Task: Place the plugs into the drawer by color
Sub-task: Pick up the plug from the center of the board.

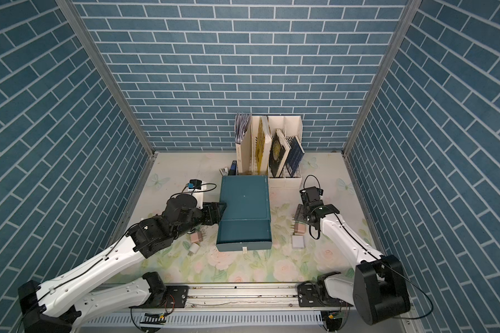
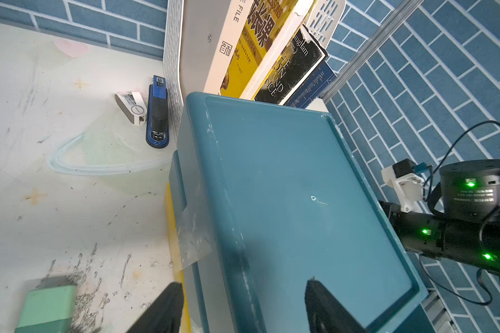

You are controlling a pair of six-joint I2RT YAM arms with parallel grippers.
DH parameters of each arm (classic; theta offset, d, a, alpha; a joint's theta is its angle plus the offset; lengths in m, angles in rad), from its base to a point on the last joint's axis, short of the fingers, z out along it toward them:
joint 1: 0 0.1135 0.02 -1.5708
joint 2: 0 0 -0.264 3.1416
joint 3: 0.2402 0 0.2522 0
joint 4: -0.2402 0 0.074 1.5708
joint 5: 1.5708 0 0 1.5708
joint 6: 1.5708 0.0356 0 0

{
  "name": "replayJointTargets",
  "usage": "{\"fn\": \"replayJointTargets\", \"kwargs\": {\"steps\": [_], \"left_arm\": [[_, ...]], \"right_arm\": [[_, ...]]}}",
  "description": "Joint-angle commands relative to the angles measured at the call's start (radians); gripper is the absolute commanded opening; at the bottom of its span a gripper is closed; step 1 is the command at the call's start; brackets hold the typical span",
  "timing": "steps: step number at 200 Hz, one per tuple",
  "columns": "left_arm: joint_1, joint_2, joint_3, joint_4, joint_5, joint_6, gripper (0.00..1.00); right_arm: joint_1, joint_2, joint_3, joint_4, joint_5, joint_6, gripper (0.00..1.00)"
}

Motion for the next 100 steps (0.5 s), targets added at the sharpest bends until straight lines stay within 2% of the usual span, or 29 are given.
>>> {"fn": "replayJointTargets", "kwargs": {"steps": [1,24,59,100], "left_arm": [[-0.007,0.007,-0.009,0.015,-0.014,0.001,0.72],[-0.006,-0.002,-0.023,0.011,-0.019,0.002,0.72],[-0.006,-0.015,-0.040,0.011,-0.014,0.001,0.72],[-0.006,-0.014,-0.046,0.014,-0.018,0.004,0.72]], "right_arm": [[-0.032,0.060,-0.012,0.108,-0.051,-0.054,0.76],[-0.039,0.099,-0.020,0.177,-0.097,-0.080,0.76],[-0.039,0.107,-0.048,0.237,-0.154,-0.102,0.82],[-0.038,0.131,-0.084,0.246,-0.167,-0.097,0.76]]}}
